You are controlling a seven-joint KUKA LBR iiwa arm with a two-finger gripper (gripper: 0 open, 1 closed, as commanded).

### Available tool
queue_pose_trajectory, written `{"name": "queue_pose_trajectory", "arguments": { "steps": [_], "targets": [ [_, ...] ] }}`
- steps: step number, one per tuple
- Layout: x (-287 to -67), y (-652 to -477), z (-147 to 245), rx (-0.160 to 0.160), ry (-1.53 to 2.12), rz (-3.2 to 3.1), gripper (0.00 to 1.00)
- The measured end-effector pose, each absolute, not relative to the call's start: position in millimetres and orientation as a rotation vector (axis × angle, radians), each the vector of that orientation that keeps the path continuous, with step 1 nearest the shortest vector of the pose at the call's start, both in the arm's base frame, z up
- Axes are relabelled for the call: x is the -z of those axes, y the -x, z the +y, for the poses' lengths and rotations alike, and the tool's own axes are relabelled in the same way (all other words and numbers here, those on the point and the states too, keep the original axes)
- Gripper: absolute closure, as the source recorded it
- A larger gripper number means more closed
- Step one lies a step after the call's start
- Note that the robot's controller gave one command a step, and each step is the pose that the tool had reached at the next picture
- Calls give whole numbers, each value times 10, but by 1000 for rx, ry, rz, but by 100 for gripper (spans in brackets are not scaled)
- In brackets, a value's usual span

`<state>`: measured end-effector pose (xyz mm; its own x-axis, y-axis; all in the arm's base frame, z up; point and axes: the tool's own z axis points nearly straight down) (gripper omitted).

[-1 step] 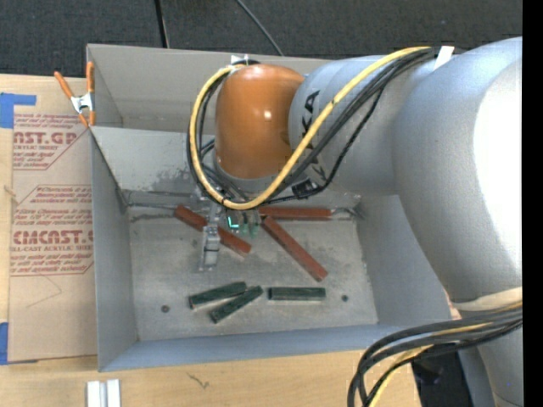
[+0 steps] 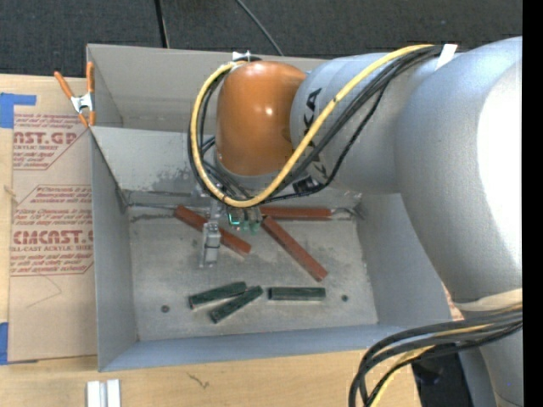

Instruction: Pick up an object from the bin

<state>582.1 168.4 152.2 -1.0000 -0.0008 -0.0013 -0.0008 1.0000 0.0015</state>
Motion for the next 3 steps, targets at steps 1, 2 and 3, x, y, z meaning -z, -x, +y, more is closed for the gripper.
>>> {"name": "queue_pose_trajectory", "arguments": {
  "steps": [1, 2, 3],
  "targets": [
    [-800, -5571, 814, -1, 143, 3131, 100],
    [-769, -5551, 821, -2, 144, 3135, 0],
    [-768, -5550, 821, -2, 144, 3136, 0]
  ]
}}
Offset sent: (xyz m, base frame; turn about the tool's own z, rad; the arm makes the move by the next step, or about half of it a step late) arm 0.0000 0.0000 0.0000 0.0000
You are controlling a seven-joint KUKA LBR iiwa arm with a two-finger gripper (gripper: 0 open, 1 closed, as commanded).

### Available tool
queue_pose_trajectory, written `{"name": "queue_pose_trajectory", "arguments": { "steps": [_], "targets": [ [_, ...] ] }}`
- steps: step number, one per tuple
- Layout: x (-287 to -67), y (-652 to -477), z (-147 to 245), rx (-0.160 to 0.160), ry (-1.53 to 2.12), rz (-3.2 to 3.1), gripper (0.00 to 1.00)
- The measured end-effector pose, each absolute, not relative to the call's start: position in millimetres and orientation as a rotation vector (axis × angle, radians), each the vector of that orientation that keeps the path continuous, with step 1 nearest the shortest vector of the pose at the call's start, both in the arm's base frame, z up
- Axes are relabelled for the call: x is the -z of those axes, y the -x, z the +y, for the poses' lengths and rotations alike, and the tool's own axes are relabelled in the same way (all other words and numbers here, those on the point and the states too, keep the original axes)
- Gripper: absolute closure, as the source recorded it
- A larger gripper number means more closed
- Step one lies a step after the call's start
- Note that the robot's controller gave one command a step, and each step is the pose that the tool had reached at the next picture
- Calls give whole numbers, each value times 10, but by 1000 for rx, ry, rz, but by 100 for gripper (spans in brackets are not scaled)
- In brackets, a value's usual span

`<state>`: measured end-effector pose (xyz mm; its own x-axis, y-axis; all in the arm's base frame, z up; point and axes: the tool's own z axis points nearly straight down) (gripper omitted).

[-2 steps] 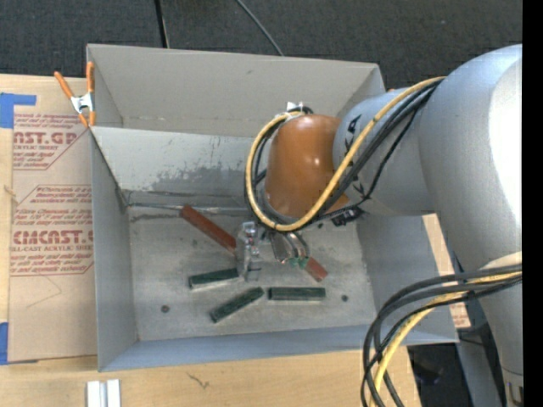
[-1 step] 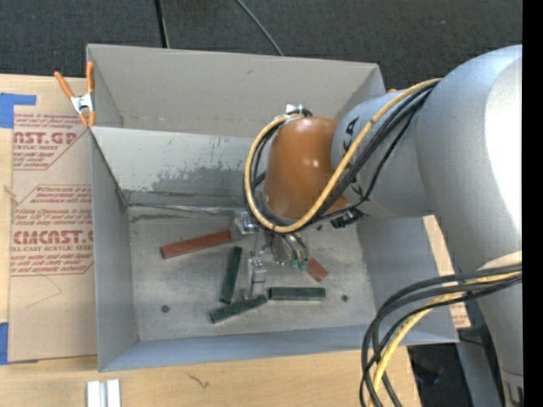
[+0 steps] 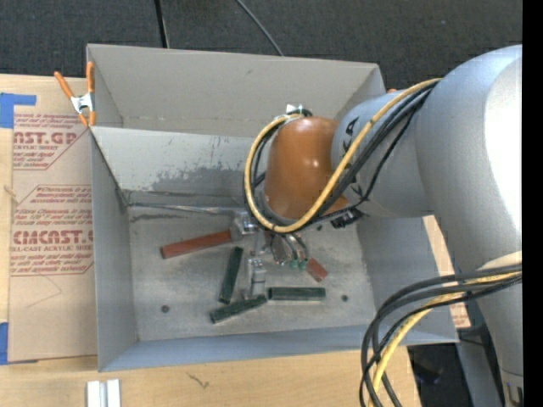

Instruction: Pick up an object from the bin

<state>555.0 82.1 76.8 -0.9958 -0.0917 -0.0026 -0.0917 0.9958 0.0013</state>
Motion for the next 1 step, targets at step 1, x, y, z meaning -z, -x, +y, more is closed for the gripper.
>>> {"name": "queue_pose_trajectory", "arguments": {
  "steps": [1],
  "targets": [
    [-734, -5662, 1176, 2, 62, 3138, 0]
  ]
}}
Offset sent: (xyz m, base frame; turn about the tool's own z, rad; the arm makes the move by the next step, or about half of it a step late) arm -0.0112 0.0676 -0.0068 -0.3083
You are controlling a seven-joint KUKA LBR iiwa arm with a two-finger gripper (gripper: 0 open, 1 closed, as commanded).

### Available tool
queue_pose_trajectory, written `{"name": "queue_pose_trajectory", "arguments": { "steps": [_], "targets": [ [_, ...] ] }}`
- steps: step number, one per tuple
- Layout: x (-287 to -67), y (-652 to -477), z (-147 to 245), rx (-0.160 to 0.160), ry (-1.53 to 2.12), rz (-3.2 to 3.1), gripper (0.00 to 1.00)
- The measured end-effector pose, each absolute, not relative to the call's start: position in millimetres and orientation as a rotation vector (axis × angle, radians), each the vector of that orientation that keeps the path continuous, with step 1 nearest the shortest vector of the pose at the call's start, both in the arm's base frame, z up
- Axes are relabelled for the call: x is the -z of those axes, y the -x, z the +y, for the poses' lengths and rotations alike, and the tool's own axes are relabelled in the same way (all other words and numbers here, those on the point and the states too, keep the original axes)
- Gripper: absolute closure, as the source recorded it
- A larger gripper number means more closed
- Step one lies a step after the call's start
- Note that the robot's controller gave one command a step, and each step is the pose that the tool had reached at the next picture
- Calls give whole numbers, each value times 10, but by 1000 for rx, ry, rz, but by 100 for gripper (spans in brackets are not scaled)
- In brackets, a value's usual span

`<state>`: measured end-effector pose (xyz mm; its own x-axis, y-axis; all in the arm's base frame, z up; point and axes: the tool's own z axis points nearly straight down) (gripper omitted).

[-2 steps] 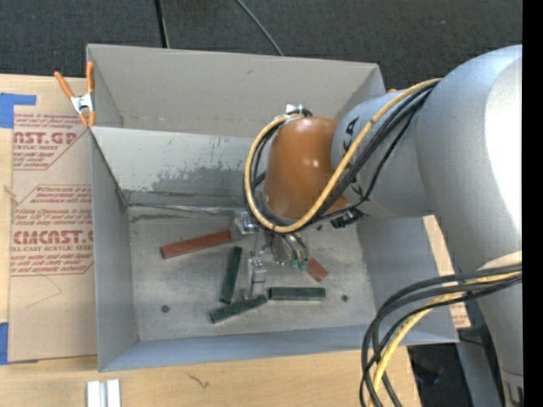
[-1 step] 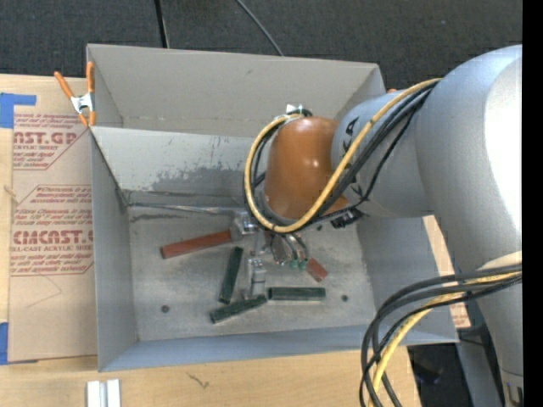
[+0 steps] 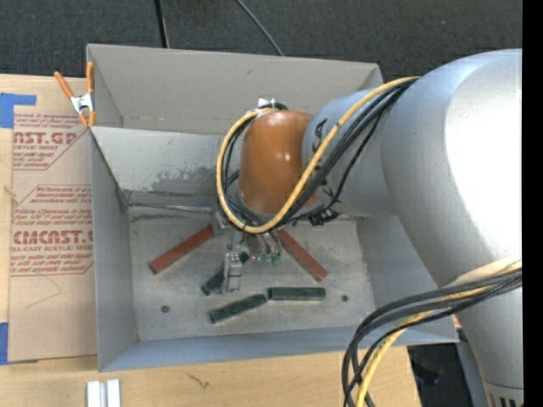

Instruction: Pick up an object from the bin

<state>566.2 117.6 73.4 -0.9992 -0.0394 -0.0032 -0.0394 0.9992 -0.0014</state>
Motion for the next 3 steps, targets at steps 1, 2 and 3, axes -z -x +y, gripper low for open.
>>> {"name": "queue_pose_trajectory", "arguments": {
  "steps": [1, 2, 3],
  "targets": [
    [-706, -5445, 1506, -2, 622, 3076, 100],
    [-706, -5445, 1506, -2, 623, 3076, 100],
    [-2303, -5327, 1431, -1, 599, 3075, 100]
  ]
}}
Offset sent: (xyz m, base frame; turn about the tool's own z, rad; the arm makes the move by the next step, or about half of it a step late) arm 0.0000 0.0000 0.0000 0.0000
